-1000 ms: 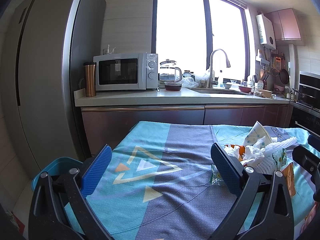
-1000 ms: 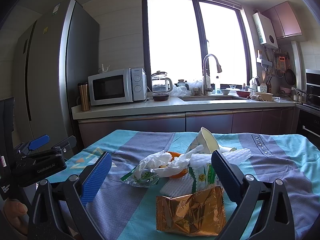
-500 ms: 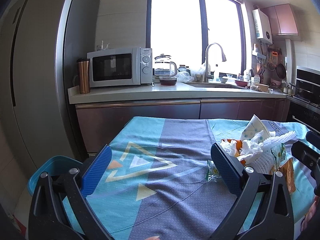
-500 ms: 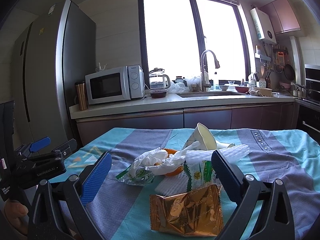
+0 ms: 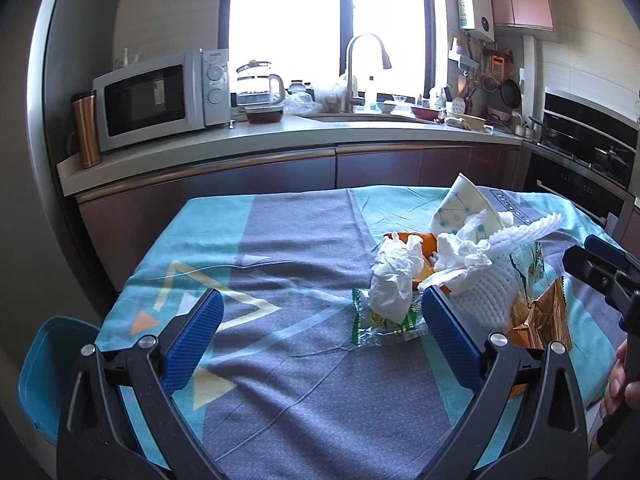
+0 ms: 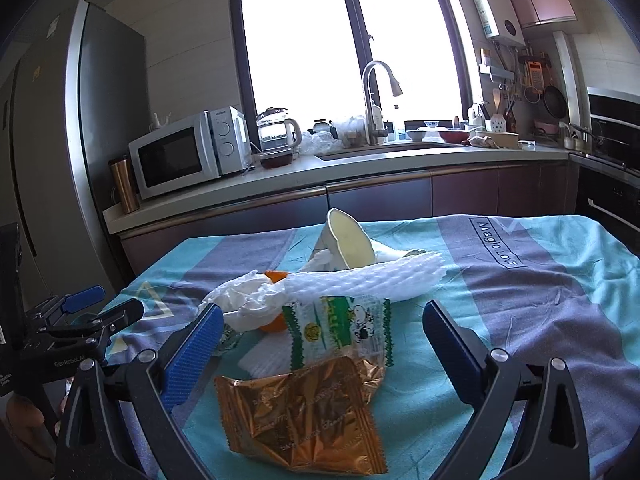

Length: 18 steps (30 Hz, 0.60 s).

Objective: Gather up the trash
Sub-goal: 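Grasp the white tissue with the left tool while the right tool grasps the gold wrapper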

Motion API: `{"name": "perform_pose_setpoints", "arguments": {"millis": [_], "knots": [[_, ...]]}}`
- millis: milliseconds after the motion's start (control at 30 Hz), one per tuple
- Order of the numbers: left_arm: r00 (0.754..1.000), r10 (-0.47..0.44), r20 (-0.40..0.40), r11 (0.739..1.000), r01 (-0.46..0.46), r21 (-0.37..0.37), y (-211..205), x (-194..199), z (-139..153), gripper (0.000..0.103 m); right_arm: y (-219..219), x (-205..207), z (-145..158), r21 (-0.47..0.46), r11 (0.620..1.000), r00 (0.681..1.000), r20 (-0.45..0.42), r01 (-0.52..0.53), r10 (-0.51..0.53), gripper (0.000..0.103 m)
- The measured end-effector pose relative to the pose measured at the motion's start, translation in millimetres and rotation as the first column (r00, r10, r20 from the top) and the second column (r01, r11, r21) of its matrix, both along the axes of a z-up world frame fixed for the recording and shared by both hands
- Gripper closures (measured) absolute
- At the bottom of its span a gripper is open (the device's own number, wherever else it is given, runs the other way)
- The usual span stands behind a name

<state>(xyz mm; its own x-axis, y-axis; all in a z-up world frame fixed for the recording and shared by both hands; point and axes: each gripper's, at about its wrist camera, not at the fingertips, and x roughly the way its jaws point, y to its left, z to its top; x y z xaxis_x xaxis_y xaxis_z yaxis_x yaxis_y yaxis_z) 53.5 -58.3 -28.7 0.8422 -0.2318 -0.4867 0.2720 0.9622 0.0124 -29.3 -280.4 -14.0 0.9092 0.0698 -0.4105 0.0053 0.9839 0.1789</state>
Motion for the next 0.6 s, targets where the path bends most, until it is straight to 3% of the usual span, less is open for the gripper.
{"name": "perform_pose_setpoints", "arguments": {"millis": [133,200,333,433,600], "knots": [[0.998,-0.047,-0.046,0.998,0.049,0.034,-19,19,-6,0.007,-21,13,-3,0.07,0.997,1.0,-0.025,0.018,-0.016,0.007],[0.995,-0.075,-0.071,0.996,0.077,0.036,-27,27,-9,0.015,-32,21,-5,0.111,0.994,0.999,-0.044,0.023,-0.018,0.008],[0.987,-0.117,-0.112,0.992,0.122,0.041,-41,40,-15,0.022,-48,35,-9,0.176,0.984,0.998,-0.069,0.02,-0.008,0.015],[0.979,-0.144,-0.143,0.987,0.153,0.053,-53,50,-20,0.035,-55,44,-11,0.219,0.976,0.997,-0.08,0.001,0.016,0.027],[0.959,-0.177,-0.221,0.982,0.187,0.021,-60,67,-32,0.07,-62,49,-12,0.273,0.961,0.995,-0.076,-0.036,0.059,0.052]]}}
